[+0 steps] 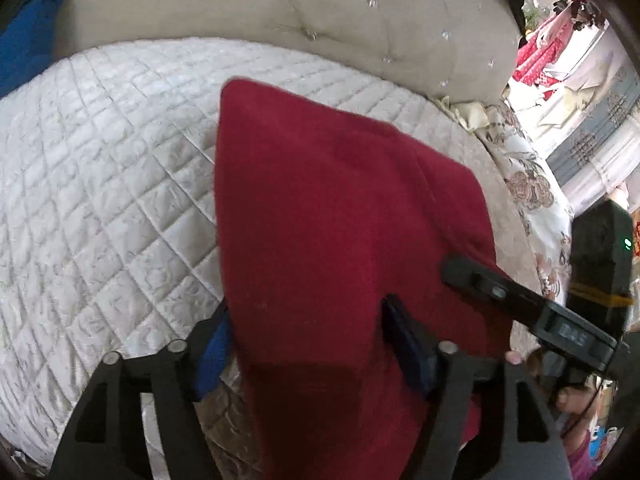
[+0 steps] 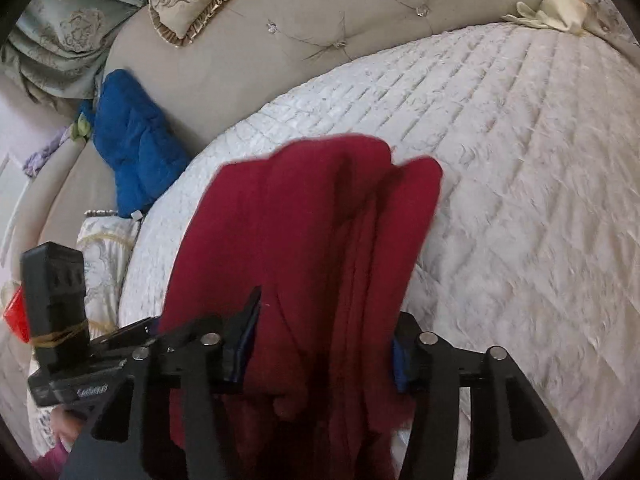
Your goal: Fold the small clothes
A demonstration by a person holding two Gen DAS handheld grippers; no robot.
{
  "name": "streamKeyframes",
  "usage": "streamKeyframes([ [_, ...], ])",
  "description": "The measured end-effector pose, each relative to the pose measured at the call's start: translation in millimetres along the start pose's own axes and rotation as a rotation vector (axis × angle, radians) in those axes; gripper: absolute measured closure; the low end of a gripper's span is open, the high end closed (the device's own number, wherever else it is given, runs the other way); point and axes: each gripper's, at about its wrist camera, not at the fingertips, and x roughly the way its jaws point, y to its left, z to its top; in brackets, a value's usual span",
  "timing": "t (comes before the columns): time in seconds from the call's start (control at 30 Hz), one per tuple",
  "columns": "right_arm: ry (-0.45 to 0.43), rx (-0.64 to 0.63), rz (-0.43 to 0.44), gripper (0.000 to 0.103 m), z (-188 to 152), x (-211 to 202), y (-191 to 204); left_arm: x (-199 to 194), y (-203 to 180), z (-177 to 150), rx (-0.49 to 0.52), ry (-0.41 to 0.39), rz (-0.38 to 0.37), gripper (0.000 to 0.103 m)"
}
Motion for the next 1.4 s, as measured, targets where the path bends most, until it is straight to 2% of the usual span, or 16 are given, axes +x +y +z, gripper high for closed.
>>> streamKeyframes([
  [0.1,-0.022,-0.059,-0.079,0.072,-3,-27,11,-17,0,-1,0.017,-0.07,0.072,0.014],
  [0.17,-0.056,-0.111,-0.107,0.072,-4,-46,24,-27,3,-3,0.005,-0.118,0.128,0.012],
  [0.27,-0.104,-0.259,-0.131,0.072,-8,-64,59,-35,7,-6,-0.004,-0.138,0.165,0.012],
  [0.37,-0.121,-0.397,-0.14,0.074,-22,-64,89,-45,6,-10,0.023,-0.168,0.223,0.012],
  [0.47,-0.069,-0.457,-0.241,0.076,-34,-38,91,-52,1,-14,0.053,-0.201,0.278,0.012],
  [0.5,-0.051,-0.461,-0.299,0.077,-40,-27,84,-53,-2,-13,0.057,-0.21,0.285,0.012],
  [0.57,-0.037,-0.449,-0.337,0.077,-47,-17,73,-60,-5,-16,0.068,-0.234,0.299,0.012],
  [0.6,-0.062,-0.449,-0.331,0.077,-50,-19,73,-63,-5,-17,0.07,-0.243,0.305,0.012],
  [0.73,-0.061,-0.418,-0.313,0.077,-49,-34,77,-75,-11,-19,0.073,-0.273,0.305,0.012],
  [0.83,-0.113,-0.376,-0.285,0.077,-46,-52,81,-86,-16,-22,0.071,-0.316,0.305,0.012],
  [1.07,-0.232,-0.293,-0.313,0.07,-43,-87,94,-110,-28,-28,0.067,-0.397,0.338,0.012],
  [1.4,-0.264,-0.276,-0.331,0.062,-39,-94,101,-120,-33,-33,0.068,-0.427,0.355,0.012],
])
